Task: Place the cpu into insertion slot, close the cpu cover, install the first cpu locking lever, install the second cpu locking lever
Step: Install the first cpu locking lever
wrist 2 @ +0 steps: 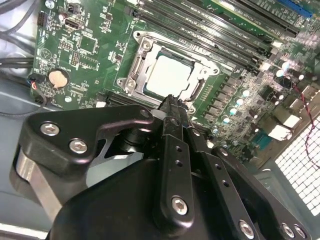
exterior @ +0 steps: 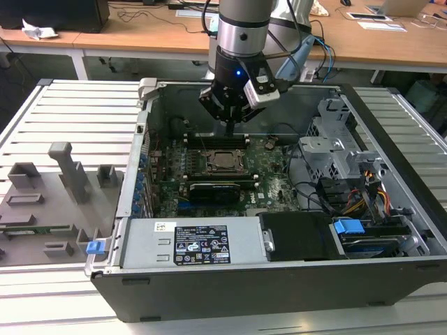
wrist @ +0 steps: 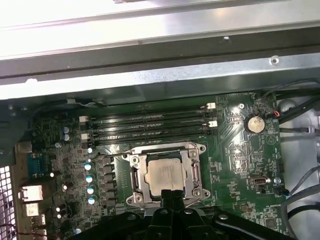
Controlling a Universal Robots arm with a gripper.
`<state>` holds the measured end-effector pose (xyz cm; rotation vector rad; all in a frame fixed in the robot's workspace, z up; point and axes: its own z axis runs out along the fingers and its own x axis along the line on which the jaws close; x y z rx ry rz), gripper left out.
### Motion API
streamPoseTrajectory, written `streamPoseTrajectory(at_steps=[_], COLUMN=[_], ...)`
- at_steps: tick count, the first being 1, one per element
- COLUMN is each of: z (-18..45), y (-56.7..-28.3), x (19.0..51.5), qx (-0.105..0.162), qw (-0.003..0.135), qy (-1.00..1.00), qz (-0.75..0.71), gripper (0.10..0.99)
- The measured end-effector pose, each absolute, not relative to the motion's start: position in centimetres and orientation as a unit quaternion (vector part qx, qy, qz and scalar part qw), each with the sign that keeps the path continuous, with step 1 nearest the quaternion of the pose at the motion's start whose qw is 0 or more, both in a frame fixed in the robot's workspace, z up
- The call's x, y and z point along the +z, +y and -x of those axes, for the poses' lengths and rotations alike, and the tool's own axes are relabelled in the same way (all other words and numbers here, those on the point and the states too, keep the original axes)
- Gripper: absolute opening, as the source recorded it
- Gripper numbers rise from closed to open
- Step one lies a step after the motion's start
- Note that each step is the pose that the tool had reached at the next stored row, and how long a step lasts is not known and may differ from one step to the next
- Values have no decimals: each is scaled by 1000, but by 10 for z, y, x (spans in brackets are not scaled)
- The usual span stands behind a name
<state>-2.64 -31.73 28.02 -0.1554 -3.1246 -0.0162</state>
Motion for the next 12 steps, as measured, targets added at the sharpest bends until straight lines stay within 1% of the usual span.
streamPoseTrajectory(at_steps=[12], z=[26], y=[-317], x=[280], qx=[-5], qw=[7], qy=[-1000], qz=[-16], gripper=[102])
